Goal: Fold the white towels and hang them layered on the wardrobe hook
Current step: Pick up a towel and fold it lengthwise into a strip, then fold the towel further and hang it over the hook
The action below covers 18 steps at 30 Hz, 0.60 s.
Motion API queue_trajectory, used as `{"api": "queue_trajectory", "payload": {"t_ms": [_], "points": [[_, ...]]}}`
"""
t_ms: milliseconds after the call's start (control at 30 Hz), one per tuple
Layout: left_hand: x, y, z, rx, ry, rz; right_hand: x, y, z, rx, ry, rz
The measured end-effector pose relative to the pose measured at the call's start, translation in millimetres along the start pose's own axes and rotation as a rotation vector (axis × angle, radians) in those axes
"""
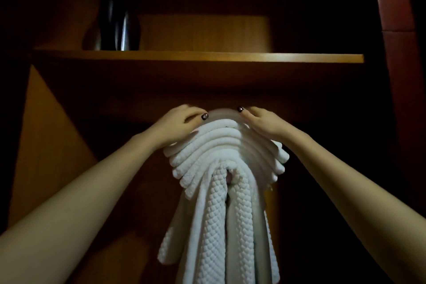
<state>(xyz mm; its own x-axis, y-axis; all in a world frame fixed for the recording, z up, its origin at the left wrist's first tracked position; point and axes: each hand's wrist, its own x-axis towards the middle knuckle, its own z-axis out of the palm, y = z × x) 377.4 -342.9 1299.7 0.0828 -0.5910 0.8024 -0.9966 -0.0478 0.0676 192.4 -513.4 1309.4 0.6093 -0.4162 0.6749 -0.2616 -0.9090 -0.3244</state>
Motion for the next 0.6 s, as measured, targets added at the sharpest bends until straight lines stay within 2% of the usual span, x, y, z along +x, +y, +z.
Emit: {"api": "queue_trajectory", "payload": {"t_ms": [100,267,433,600], "points": [[-43,5,-18,0.184,0.073,0.12,-28,-41,12,-0.112,0.063,-0.146],[-143,1,-72,0.351,0.023,0.031,-98,-118,59,-0.069,0.159,-0.332],[-303,0,-136,0.488,-0.139,-0.058,-203,-185,138,-0.042,-0.124,-0.293],[-486,9,-198,0.573,-0.357,-0.151,-330,-264,229,-0.004,-0.491,-0.4]]}}
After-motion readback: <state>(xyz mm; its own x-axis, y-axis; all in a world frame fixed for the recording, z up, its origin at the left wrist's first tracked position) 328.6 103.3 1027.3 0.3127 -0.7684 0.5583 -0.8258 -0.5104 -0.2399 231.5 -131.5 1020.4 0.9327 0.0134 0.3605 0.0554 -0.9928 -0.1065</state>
